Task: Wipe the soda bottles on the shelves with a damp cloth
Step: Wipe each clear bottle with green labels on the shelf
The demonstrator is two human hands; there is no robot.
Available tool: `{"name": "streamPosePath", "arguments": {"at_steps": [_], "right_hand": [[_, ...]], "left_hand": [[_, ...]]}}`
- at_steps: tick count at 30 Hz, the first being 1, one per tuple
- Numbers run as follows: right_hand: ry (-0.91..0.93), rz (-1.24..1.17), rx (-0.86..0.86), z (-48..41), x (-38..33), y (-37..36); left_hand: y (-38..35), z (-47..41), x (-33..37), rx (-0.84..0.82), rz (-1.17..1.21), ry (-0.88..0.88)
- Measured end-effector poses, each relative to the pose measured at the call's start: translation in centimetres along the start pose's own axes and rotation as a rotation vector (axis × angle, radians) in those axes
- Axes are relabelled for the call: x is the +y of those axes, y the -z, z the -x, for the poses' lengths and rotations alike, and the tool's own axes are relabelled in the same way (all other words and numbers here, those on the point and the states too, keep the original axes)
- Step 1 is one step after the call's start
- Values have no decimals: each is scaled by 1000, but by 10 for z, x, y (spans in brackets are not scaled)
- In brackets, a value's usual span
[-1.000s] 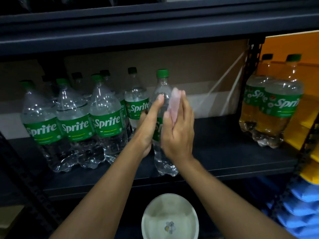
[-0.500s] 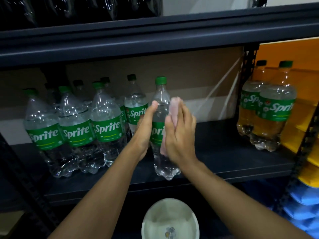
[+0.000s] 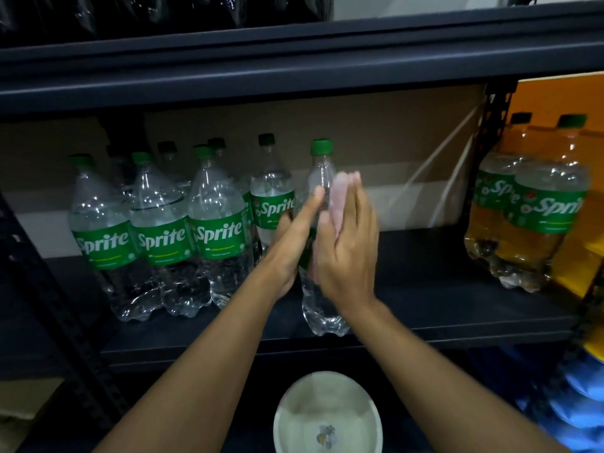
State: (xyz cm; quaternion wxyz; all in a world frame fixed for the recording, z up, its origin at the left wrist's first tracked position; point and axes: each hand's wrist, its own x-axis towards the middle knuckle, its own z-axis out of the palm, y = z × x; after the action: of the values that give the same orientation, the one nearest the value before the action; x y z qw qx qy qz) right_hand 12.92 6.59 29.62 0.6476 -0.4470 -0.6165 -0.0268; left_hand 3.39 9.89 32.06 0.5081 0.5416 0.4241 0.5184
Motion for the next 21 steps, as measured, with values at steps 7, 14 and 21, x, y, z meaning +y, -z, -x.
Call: {"name": "streamPosePath", "arguments": {"at_steps": [7,14,21], "right_hand": [[-183,-91,-161,100,46,2],[-192,32,-249,89,41,10],[-102,-38,-181,-36,-6,11]], "left_hand": [[5,-11,-7,54,92,42],[5,-4,-4,47,114,32],[2,12,12,7,2,-66]]}}
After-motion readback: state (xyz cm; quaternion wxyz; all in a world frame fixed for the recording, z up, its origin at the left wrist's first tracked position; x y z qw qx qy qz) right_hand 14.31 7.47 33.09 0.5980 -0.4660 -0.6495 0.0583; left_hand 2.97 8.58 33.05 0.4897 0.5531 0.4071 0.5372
